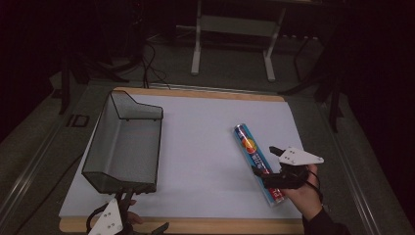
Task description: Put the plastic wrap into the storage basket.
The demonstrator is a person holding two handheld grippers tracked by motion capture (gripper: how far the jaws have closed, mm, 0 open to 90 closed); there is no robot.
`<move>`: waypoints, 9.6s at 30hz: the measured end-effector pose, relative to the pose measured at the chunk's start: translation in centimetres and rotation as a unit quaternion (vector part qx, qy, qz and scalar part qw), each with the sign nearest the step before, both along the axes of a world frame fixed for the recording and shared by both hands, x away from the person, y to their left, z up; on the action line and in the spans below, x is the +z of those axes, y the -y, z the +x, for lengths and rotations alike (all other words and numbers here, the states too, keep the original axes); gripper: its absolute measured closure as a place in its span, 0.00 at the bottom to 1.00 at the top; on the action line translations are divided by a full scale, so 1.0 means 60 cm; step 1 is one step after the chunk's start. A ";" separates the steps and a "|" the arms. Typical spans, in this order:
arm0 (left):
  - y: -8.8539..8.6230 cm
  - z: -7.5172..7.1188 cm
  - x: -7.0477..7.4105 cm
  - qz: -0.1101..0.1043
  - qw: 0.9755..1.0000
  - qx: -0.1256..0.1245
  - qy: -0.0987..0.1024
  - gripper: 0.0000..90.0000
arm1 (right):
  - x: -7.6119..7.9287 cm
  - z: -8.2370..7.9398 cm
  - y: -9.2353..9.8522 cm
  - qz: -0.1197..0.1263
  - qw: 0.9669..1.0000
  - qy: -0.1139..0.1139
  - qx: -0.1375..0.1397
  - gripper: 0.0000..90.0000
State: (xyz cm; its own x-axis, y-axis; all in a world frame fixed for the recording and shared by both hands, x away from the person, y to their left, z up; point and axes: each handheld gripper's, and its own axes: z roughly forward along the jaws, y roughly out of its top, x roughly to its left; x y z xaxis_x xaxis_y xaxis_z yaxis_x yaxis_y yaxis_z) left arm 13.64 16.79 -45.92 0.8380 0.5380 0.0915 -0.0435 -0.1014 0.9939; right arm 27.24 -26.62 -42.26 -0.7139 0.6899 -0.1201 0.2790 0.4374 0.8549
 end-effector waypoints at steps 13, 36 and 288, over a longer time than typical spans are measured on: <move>0.000 0.000 0.000 0.000 1.000 -0.001 -0.001 0.01 | -0.024 0.057 -0.002 -0.022 0.998 -0.052 -0.040 0.14; 0.000 0.000 -0.001 0.000 1.000 -0.004 -0.002 0.01 | -0.095 0.150 -0.023 -0.113 0.960 -0.230 -0.114 0.15; 0.001 0.001 -0.008 0.030 0.999 0.026 0.000 0.01 | 0.028 0.139 -0.389 0.035 0.992 -0.119 0.020 0.14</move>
State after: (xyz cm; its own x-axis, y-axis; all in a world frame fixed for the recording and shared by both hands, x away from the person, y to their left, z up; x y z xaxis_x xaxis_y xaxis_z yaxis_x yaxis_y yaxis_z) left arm 13.67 16.74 -46.38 0.8088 0.5744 0.1260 -0.0372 -0.1639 0.9858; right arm 35.59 -3.29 -40.60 -0.7436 0.6607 0.1027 0.4602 0.3943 0.7954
